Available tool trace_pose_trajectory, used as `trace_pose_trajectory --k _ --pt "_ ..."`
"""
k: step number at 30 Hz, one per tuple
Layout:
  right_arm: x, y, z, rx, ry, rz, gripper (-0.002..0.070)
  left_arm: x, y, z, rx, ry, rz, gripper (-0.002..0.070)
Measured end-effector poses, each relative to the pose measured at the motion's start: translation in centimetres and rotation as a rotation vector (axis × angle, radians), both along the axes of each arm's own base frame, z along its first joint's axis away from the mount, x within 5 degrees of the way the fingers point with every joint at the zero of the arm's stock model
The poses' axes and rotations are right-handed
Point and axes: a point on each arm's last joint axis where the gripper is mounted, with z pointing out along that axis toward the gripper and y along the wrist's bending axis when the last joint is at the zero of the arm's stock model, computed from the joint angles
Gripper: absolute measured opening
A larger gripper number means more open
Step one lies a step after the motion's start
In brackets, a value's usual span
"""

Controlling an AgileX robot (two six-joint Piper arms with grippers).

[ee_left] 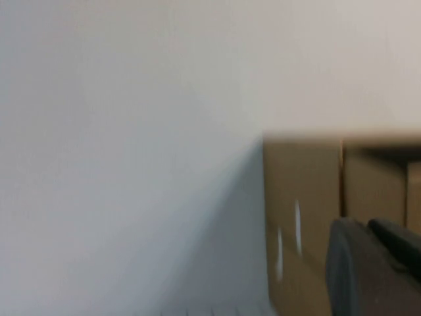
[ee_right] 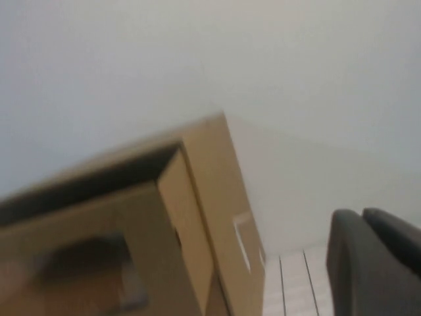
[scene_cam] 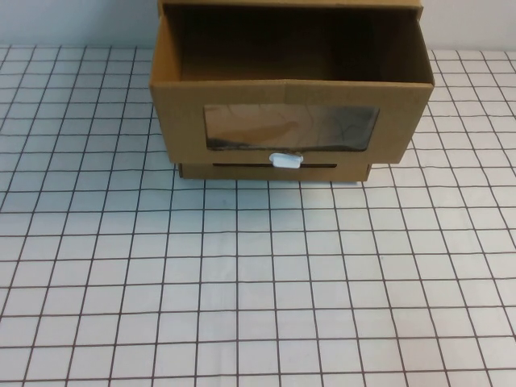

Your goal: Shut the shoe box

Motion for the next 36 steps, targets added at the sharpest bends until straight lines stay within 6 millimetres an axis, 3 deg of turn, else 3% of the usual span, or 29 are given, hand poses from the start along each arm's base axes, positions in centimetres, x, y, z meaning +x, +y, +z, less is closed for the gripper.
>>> trace_pose_trajectory --k 4,10,18,21,24,29,33,36 --pt "-0.6 -0.2 1.6 0.03 -0.189 -0.016 -0.0017 -1.5 0.6 3.1 -0.1 -0.377 0.022 -0.0002" --pt "-0.8 -0.3 2.0 0.037 -0.235 -0.02 -0.0017 -3.8 1.3 5.3 -0.184 -0.729 0.046 -0.0002" --pt "-1.4 -0.6 2.9 0.076 -0.352 -0.034 -0.0017 -4.7 2.6 5.9 -0.308 -0.828 0.124 -0.0002" --pt "-1.9 -0.9 3.9 0.114 -0.444 -0.047 -0.0017 -5.0 2.7 7.5 -0.327 -0.833 0.117 -0.0002" --pt "-3.0 -1.1 6.7 0.148 -0.533 -0.047 -0.0017 -5.7 2.7 9.8 -0.329 -0.842 0.093 -0.0003" --pt "-6.2 -1.6 13.7 0.182 -0.72 -0.037 -0.0017 -8.4 3.1 14.9 -0.353 -0.973 0.072 -0.0002" --pt "-7.2 -1.8 19.1 0.195 -0.8 -0.034 -0.0017 -8.6 3.0 19.4 -0.341 -0.984 0.058 -0.0002" --pt "-6.9 -1.7 23.0 0.194 -0.805 -0.027 -0.0017 -7.6 2.5 23.2 -0.307 -0.876 0.035 -0.0002"
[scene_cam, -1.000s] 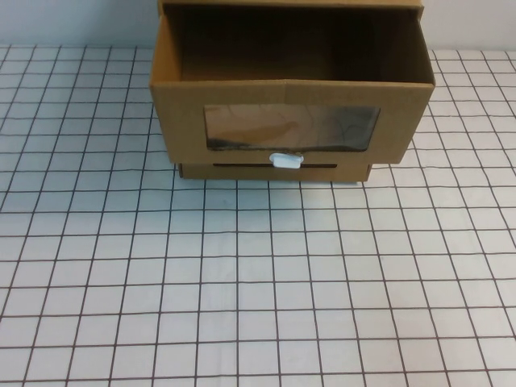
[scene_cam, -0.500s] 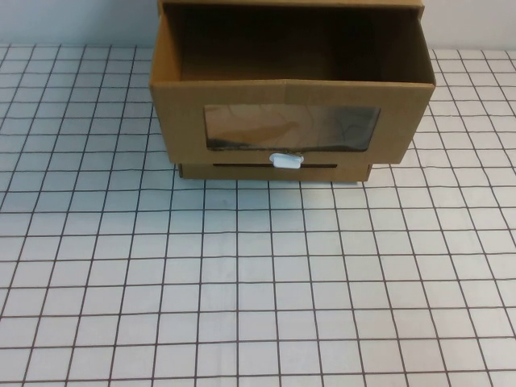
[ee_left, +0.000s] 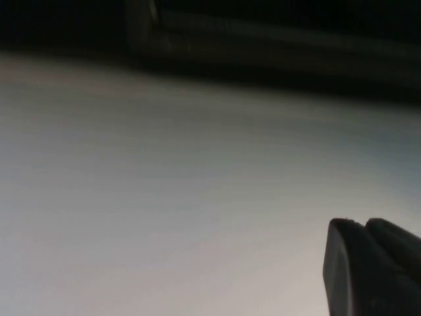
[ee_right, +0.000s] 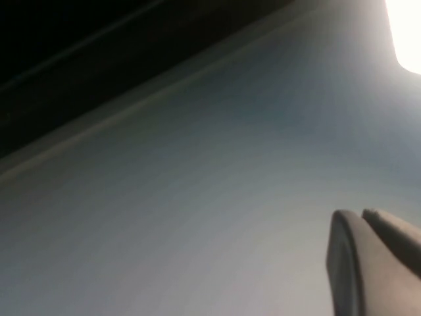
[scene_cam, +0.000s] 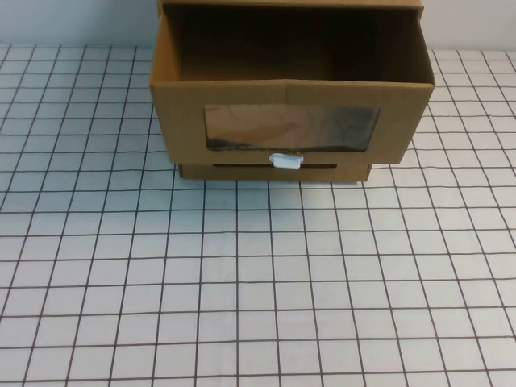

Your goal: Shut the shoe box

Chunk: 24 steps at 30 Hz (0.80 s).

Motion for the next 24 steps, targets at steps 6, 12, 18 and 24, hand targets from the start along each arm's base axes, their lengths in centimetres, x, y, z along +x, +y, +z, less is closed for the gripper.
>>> trace_pose_trajectory --k 6,12,18,24 --pt "5.4 1.6 4.5 -0.164 0.314 -0.025 -0.0017 7.4 -2.2 4.0 0.156 0.427 -0.034 -0.0002" --pt "12.4 2.8 2.8 -0.298 0.683 -0.054 -0.0017 15.0 -4.1 2.0 0.232 0.722 -0.057 -0.0003" --pt "15.3 3.2 1.0 -0.279 0.862 0.005 -0.0017 20.5 -5.3 -0.6 0.182 0.934 -0.154 -0.0002" --pt "16.4 4.4 -1.3 -0.476 1.058 0.006 -0.0017 24.7 -6.5 -0.8 0.283 1.231 -0.152 -0.0002"
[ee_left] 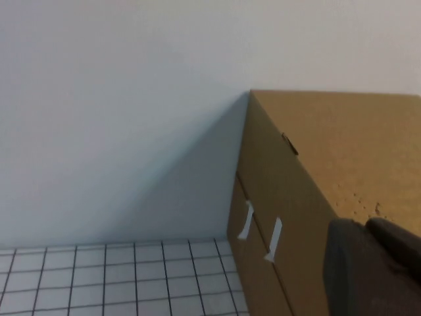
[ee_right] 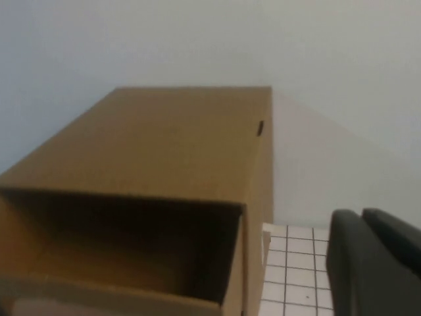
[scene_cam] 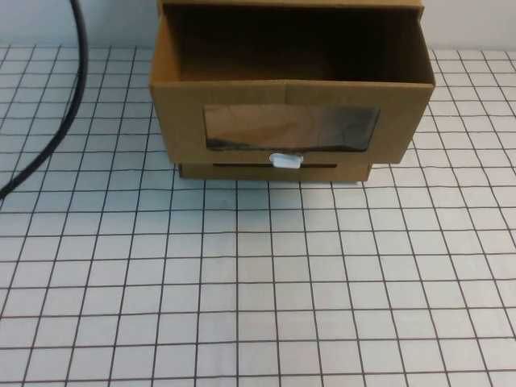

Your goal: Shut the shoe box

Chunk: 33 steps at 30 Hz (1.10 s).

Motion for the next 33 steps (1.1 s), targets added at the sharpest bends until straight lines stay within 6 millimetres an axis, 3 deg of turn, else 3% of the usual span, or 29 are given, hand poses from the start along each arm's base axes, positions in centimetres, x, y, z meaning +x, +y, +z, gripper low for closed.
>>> trace_pose_trajectory --k 6,10,14,18,21,26,30,33 --pt "-0.3 4.0 -1.5 -0.34 0.024 0.286 -0.0017 3.6 -1.5 2.4 0.042 0.12 -0.078 -0.0002" --pt "-0.9 8.4 -3.4 -0.501 0.044 0.62 -0.0017 6.7 -3.8 3.4 0.099 0.156 -0.268 -0.0002" --pt "-2.0 12.6 -5.1 -0.755 -0.114 0.95 -0.0017 10.3 -6.0 3.6 0.098 0.183 -0.439 -0.0002" --pt "-2.0 15.3 -6.4 -0.925 -0.294 1.105 -0.0017 14.6 -7.9 2.6 0.045 0.226 -0.552 -0.0002" --pt "-0.6 17.0 -7.9 -1.016 -0.352 1.133 -0.0017 18.1 -9.2 0.3 0.011 0.284 -0.62 -0.0002" --pt "3.3 19.9 -11.2 -1.121 -0.352 1.078 -0.0017 21.9 -10.3 -2.8 -0.002 0.325 -0.654 -0.0002" --pt "6.6 21.4 -13.7 -1.154 -0.301 1.093 -0.0017 23.3 -10.6 -4.9 -0.007 0.363 -0.652 -0.0002" --pt "9.3 21.9 -15.0 -1.165 -0.271 1.066 -0.0017 23.5 -10.6 -5.0 -0.007 0.365 -0.652 -0.0002"
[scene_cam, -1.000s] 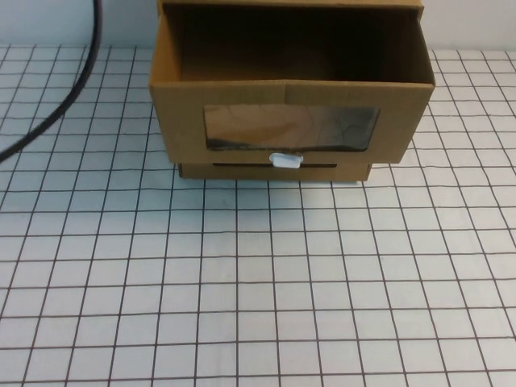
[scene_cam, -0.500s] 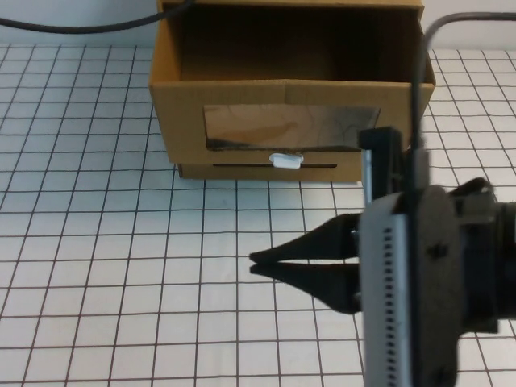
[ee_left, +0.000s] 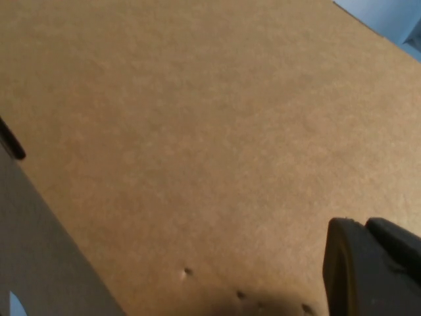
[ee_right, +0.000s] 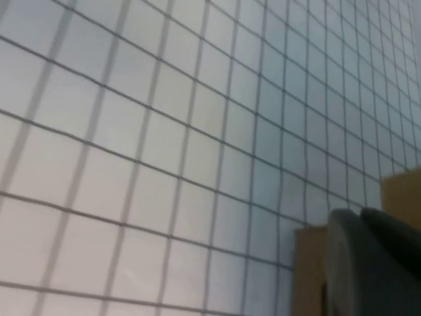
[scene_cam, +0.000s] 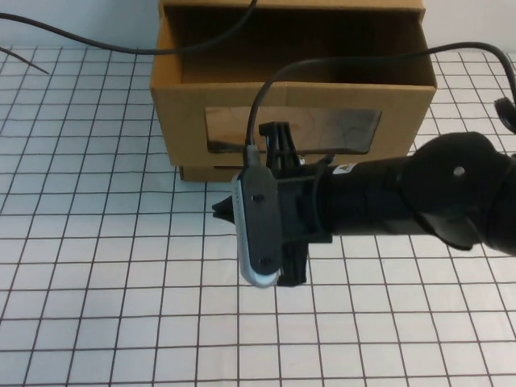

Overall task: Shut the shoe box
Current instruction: Close the shoe box with your right arm

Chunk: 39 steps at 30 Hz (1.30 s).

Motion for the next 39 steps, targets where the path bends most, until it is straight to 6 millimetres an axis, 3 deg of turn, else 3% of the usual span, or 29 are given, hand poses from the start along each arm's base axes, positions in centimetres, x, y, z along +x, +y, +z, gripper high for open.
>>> trace_pose_trajectory --k 11,21,29,35,39 --pt "9.7 -0.2 -3.0 -0.08 -0.12 -0.126 -0.0017 0.0 0.0 0.1 -0.01 -0.003 0.001 -0.0002" --pt "14.3 0.4 -3.3 -0.095 -0.253 -0.221 -0.0017 0.0 -0.1 0.2 -0.021 -0.002 -0.001 -0.0002" --pt "13.9 0.4 -2.3 -0.086 -0.258 -0.183 -0.0017 -0.1 -0.1 0.2 -0.024 0.002 -0.005 -0.0002" --pt "9.1 -0.2 0.5 -0.07 -0.281 -0.118 -0.0017 -0.1 -0.1 0.2 -0.025 0.005 -0.01 -0.0002" --pt "7.4 -2.5 0.9 -0.083 -0.297 -0.183 -0.0017 -0.1 -0.1 0.2 -0.024 0.004 -0.01 -0.0002"
